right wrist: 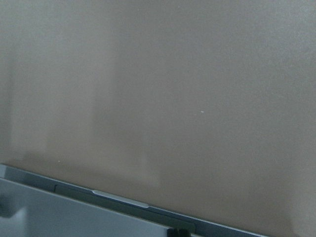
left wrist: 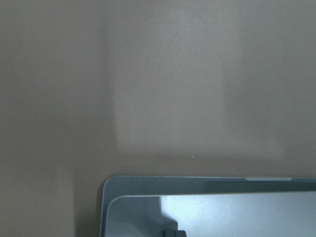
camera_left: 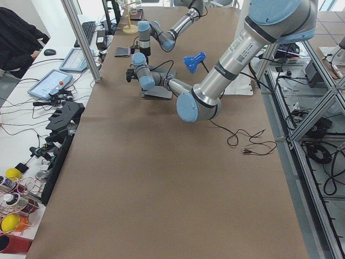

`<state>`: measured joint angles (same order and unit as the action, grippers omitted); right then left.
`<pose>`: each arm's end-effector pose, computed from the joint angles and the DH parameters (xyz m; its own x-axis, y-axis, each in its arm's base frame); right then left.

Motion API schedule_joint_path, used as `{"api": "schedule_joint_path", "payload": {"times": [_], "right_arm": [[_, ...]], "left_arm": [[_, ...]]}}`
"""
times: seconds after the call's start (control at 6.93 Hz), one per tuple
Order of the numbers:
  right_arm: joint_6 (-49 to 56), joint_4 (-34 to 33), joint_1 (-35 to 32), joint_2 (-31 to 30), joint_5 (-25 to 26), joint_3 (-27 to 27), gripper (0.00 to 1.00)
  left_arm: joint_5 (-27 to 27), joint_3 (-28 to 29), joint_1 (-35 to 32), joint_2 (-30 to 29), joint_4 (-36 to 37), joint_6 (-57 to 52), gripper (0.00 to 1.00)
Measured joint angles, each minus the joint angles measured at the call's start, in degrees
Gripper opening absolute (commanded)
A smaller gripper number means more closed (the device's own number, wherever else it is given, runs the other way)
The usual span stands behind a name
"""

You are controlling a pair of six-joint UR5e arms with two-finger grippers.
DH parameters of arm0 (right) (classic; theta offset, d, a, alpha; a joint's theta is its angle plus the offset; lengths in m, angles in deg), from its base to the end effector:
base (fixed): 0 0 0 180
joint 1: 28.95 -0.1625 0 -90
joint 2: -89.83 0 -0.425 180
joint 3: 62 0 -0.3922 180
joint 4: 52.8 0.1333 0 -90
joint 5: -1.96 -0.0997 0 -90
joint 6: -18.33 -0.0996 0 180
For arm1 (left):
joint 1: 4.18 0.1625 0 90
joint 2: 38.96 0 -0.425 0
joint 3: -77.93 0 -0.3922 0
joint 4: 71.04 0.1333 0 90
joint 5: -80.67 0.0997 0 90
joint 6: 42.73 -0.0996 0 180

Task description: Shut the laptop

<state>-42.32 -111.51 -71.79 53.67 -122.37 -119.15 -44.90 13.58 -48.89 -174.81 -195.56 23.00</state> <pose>-0.5601 -0.6246 0.2442 0.5059 -0.0829 0.8586 0.0156 0.9961 0.0870 0.5132 -0.6141 0.2885 0.4707 0.0045 -0.8823 0.0453 0.9985 0.0293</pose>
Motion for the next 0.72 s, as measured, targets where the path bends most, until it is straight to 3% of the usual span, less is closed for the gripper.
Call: {"api": "schedule_joint_path", "payload": {"times": [0.43, 0.58, 0.72], "right_arm": [[-0.1, 0.2, 0.0, 0.3, 0.4, 0.2, 0.00], [-0.2, 0.1, -0.9, 0.6, -0.4, -0.4, 0.59], [-0.5, -0.4, -2.8, 0.3, -2.9, -2.3, 0.99]], "left_arm": [[1.5, 0.2, 0.4, -0.3, -0.2, -0.1, 0.00], [1.1, -0.8, -0.2, -0.4, 0.0, 0.1, 0.27], [-0.9, -3.4, -1.4, 0.0, 1.4, 0.2, 0.98]]}}
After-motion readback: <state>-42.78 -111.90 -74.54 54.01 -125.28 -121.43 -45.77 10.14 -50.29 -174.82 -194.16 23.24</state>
